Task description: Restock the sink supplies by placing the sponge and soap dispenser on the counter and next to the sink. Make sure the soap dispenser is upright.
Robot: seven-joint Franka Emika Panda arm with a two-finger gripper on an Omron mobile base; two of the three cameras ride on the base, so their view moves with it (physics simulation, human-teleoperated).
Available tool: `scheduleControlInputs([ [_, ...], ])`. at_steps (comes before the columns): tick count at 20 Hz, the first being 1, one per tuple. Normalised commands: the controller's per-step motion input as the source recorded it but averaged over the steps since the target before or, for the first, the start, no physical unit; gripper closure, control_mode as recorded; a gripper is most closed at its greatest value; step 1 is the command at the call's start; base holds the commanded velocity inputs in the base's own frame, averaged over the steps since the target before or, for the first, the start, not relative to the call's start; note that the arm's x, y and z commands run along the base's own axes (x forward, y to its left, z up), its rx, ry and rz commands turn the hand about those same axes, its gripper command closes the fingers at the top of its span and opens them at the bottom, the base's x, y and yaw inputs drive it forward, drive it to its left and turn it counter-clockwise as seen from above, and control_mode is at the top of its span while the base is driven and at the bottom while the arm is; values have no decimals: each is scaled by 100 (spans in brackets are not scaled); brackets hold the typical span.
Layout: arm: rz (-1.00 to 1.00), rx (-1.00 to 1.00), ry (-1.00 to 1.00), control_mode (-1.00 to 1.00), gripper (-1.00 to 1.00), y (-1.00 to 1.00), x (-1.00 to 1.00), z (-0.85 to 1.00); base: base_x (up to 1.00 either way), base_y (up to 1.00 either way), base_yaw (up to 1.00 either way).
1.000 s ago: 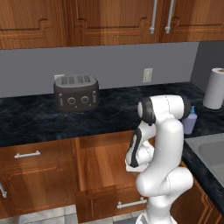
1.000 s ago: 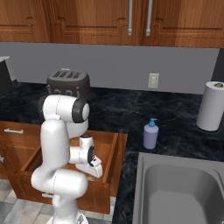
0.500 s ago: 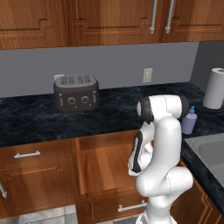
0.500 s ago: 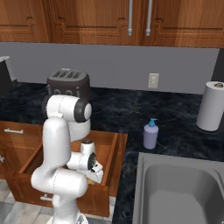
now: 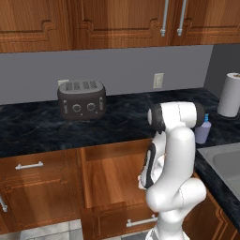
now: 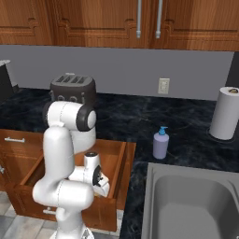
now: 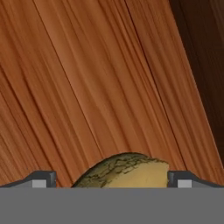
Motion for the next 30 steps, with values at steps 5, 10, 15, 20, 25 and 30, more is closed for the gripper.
scheduleControlInputs([
  [5,-1,0,-3,-100,-100,0,-29,-5,0,0,0],
  [10,-2,0,0,-100,-100,0,-1,-39,0,0,0],
  [15,0,0,2,-100,-100,7,3,-28,0,0,0],
  [20,0,0,0,-100,-100,0,0,-23,0,0,0],
  [25,0,0,1,-100,-100,0,0,-16,0,0,0],
  [30,0,0,3,-100,-100,0,1,-30,0,0,0],
])
